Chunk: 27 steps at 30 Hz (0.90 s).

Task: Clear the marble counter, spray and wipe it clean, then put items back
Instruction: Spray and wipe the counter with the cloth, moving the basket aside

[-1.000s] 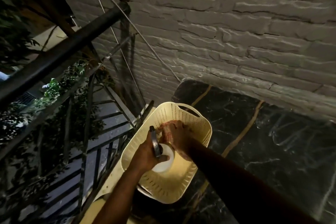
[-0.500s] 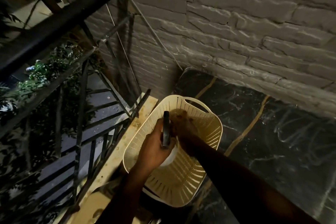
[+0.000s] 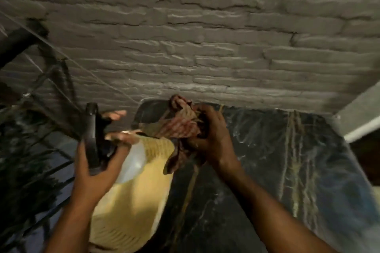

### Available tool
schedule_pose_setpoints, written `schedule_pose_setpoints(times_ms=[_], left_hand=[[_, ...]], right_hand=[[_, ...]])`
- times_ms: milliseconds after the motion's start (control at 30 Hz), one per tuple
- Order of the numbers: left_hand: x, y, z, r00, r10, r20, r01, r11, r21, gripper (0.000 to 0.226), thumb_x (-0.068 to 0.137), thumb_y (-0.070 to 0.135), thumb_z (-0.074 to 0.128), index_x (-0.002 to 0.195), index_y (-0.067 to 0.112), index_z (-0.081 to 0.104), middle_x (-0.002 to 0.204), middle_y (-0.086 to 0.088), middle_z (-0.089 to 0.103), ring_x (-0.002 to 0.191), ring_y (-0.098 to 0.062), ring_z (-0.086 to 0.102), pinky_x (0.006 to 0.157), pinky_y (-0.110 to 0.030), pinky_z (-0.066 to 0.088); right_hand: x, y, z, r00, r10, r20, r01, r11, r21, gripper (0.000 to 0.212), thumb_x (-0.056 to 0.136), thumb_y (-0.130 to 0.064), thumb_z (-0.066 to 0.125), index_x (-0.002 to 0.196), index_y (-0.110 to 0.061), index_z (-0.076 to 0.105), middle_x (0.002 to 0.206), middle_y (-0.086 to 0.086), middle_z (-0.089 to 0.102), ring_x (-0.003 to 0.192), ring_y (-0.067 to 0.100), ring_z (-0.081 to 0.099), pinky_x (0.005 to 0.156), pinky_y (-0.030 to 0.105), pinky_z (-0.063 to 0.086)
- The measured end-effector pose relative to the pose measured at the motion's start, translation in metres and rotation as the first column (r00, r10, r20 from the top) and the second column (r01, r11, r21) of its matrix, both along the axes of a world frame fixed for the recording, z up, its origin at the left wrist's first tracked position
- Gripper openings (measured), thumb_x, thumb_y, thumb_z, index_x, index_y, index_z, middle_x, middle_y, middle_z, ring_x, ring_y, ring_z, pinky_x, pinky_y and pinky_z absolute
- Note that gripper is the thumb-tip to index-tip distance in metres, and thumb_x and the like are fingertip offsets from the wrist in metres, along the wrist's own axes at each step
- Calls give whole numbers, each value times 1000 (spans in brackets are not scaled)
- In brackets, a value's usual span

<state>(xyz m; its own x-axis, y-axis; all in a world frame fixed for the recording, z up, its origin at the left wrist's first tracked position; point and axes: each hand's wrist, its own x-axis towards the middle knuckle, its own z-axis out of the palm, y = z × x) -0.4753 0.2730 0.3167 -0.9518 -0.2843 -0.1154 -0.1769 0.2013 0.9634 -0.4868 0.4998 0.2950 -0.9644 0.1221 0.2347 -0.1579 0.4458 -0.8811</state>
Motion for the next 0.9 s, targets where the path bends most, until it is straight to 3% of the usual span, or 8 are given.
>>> schedule_pose_setpoints(times_ms=[67,133,267,367,533,667,800,900], left_hand=[[-4,48,25,969,-178,-174,164,982,-91,43,62,42,80,93,64,60,88,30,70,77,20,57,79,1,37],[-3,108,33,875,-430,-225,384,896,-221,15,76,48,75,89,48,68,83,14,75,64,15,60,67,-3,43],[9,209,-7,747,-651,-134,586,741,-328,37,81,25,74,97,56,62,98,34,67,88,16,61,79,-8,46],[35,306,-50,722,-692,4,678,706,-204,30,82,11,73,96,37,68,90,11,73,59,3,62,66,-23,52],[59,424,-78,724,-664,186,679,734,-24,13,85,6,69,92,17,66,71,-4,66,35,-4,50,49,-28,44],[58,465,-75,703,-661,262,689,725,-18,10,89,13,66,93,4,65,43,0,48,28,-8,41,37,-20,36],[24,494,-75,652,-677,341,735,676,-61,22,89,25,66,82,5,65,32,2,44,28,-10,42,39,-18,38],[-13,522,-78,585,-708,395,794,600,-99,28,86,34,68,70,12,64,32,1,47,29,-11,44,41,-19,39]], right_hand=[[21,42,-1,996,-84,-3,84,996,-25,65,63,2,75,121,-18,53,106,-5,42,94,-8,45,78,-1,36],[42,93,-17,985,-169,32,170,985,-30,66,62,10,72,117,-23,53,105,-7,40,95,-8,46,77,-1,37],[83,181,-65,941,-302,151,299,953,37,60,64,4,74,117,-18,55,110,0,43,98,13,52,79,3,39],[116,262,-99,924,-316,216,324,946,-3,57,62,-12,74,115,-22,56,116,3,55,100,16,59,84,30,53],[162,370,-128,914,-342,221,338,939,55,54,71,-17,74,120,-25,53,115,-3,56,103,11,57,88,31,50],[168,416,-140,926,-323,196,249,912,325,67,76,-38,65,134,-43,31,135,-7,42,112,13,50,90,33,49],[151,432,-166,866,-396,305,141,779,611,79,79,-55,58,142,-40,12,149,3,24,118,26,43,99,40,40],[139,432,-206,800,-472,369,25,642,766,94,67,-61,68,144,-26,26,146,17,36,119,36,51,102,54,30]])
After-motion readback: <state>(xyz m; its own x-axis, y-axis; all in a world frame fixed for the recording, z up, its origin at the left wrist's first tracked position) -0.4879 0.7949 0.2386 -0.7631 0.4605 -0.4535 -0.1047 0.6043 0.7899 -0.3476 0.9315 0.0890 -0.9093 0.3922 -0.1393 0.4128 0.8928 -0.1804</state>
